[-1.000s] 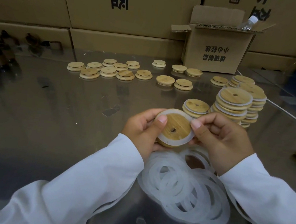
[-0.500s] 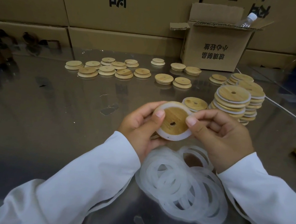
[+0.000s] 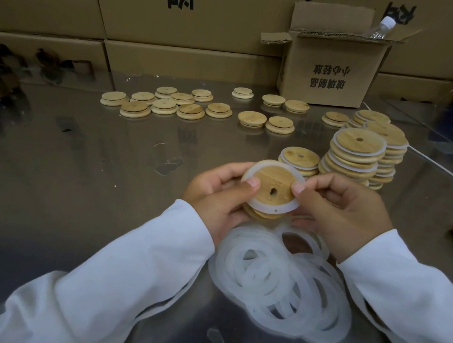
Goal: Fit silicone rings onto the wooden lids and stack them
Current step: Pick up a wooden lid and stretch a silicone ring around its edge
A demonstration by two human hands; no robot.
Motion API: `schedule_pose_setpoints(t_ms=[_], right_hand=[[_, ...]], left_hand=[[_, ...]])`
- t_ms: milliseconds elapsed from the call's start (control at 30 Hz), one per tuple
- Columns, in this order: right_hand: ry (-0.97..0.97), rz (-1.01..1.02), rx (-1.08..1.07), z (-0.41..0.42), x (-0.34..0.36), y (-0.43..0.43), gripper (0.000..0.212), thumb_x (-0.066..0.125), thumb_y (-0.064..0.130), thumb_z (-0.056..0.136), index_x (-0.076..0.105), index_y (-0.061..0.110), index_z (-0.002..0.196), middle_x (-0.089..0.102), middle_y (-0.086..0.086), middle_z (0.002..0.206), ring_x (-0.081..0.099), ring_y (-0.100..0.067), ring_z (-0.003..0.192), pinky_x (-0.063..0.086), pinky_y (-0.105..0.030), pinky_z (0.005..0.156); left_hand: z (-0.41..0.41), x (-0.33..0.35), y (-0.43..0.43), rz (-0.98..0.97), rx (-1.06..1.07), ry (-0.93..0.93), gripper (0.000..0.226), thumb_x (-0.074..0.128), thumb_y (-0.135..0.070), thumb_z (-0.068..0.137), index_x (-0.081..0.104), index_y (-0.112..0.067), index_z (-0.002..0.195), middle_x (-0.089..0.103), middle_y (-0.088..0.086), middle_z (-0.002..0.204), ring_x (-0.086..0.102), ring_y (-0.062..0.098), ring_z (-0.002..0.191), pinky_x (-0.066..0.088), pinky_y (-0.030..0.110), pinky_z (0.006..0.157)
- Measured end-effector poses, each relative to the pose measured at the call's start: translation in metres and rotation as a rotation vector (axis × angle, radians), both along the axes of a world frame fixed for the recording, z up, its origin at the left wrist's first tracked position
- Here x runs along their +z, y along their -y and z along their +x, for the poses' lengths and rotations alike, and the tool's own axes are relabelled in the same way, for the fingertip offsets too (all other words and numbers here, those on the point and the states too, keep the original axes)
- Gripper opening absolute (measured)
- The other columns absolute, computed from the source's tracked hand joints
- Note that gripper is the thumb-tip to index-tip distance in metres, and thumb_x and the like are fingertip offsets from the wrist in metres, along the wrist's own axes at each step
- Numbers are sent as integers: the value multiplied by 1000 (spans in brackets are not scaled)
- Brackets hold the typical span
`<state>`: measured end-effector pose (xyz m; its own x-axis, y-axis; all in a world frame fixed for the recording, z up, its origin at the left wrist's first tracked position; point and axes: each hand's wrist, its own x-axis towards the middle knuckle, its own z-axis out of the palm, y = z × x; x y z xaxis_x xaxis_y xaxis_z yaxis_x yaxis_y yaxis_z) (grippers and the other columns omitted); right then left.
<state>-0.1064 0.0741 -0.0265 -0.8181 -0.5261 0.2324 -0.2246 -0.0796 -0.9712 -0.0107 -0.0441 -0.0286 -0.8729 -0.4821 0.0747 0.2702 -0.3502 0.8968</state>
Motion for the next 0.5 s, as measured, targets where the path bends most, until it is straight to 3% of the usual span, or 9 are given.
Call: schedule_pose_setpoints(t_ms=[133,233,500], right_hand=[[-203,54,-7,4,2,-2,11,69,14,75,61,18,67,68,4,66,65,-11,59,56,-26,60],[-332,97,22,8,2,-3,10,69,16,73,61,20,68,68,5,73,65,-8,62,55,-22,61],[-289,44,55,7,2,-3,10,66,13,76,62,18,68,68,9,68,65,-4,63,51,-15,60]], left_hand=[[2,-3,3,-238,81,74,35,66,-16,64,67,-5,97,71,13,89,68,20,79,57,29,76],[3,-5,5,-367,122,79,18,69,-8,70,69,-12,87,71,2,77,67,9,70,54,18,66],[4,-6,7,-448,177,23,26,68,-26,58,69,-22,83,72,-7,77,67,8,75,50,15,67]])
